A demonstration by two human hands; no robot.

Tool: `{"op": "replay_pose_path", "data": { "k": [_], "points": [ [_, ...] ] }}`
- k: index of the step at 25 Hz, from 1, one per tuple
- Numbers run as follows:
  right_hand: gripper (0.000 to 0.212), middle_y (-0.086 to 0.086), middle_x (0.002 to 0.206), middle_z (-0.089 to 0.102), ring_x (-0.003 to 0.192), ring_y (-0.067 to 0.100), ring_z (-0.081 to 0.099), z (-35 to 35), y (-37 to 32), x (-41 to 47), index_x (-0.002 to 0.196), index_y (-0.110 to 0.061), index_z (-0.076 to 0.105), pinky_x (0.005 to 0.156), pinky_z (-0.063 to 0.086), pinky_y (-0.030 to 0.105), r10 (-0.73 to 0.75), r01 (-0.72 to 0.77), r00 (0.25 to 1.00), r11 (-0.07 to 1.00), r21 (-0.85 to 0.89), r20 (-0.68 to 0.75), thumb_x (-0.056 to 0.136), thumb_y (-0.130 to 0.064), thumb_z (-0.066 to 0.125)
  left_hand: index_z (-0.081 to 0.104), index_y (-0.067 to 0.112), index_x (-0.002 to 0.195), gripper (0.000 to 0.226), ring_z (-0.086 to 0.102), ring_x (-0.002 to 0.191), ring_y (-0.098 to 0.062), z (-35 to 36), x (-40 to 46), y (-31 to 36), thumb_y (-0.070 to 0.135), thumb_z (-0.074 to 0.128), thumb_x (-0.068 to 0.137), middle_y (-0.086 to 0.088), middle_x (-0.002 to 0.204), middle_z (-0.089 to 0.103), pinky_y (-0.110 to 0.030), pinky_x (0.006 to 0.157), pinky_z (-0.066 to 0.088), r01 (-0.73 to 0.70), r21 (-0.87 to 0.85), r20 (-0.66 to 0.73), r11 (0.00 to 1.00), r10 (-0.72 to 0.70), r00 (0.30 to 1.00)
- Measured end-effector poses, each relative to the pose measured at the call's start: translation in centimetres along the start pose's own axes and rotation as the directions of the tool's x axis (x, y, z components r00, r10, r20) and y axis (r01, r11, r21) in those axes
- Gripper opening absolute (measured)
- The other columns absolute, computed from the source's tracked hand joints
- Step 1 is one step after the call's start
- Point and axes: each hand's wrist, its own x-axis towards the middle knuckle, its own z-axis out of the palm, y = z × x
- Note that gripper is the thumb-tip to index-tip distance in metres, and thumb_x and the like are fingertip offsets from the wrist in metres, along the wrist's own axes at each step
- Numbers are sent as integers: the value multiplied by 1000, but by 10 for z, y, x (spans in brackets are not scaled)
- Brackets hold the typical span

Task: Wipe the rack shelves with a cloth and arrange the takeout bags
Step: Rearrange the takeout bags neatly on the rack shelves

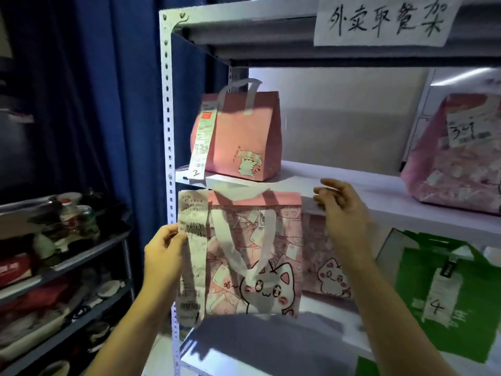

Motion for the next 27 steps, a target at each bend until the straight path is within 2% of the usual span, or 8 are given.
{"op": "replay_pose_path", "data": {
  "k": [5,9,13,15,19,23,25,27],
  "points": [
    [29,2,118,69,106,20,64,88,-22,67,121,-15,66,93,56,42,85,-69,994,978,-199,73,95,-27,67,73,19,90,20,71,81,-14,-45,38,9,6,58,92,5,86,76,-36,75,56,-6,-26,-58,1000,5,998],
    [42,-1,114,63,93,17,59,130,-12,97,126,-15,60,58,43,24,197,-171,979,941,-293,62,92,-37,69,74,19,92,19,72,90,-26,-82,61,7,8,57,94,-1,91,76,-49,83,58,0,-1,-64,1000,0,998],
    [27,-5,96,62,69,-3,51,154,4,108,119,-15,66,40,35,7,198,-190,980,932,-309,-6,93,-23,68,74,18,91,20,71,92,-34,-109,84,6,8,56,94,-6,93,76,-54,87,57,0,-7,-96,1000,-1,995],
    [19,-4,97,65,72,5,57,160,9,108,112,-17,67,46,38,6,135,-141,990,926,-349,-41,93,-18,67,73,18,91,21,71,91,-33,-114,91,5,7,56,94,-7,93,76,-51,85,56,4,-19,-102,1000,-6,995],
    [8,0,99,68,91,21,65,147,9,113,97,-20,64,71,50,30,79,-138,983,916,-376,-169,93,-13,63,73,18,90,22,72,88,-29,-115,99,7,6,56,94,-8,94,76,-46,82,56,1,-53,-91,999,-6,996],
    [6,6,99,71,88,24,62,93,8,119,94,-19,66,78,50,35,15,-148,959,879,-453,-284,90,-17,61,74,21,93,21,73,90,-23,-104,107,18,8,57,92,2,91,77,-42,79,59,-29,-72,-66,997,24,997],
    [5,7,100,72,93,28,66,62,7,120,94,-19,65,86,55,44,6,-162,946,874,-458,-324,90,-20,63,73,22,90,24,72,88,-17,-91,112,33,5,56,91,8,86,77,-35,77,57,-54,-84,-80,995,48,996],
    [12,11,104,72,99,33,67,34,3,120,100,-16,68,89,55,45,2,-189,929,862,-470,-369,90,-20,63,72,22,89,24,71,87,-16,-78,116,50,4,55,92,7,85,76,-38,82,58,-80,-105,-84,991,71,994]
  ]
}}
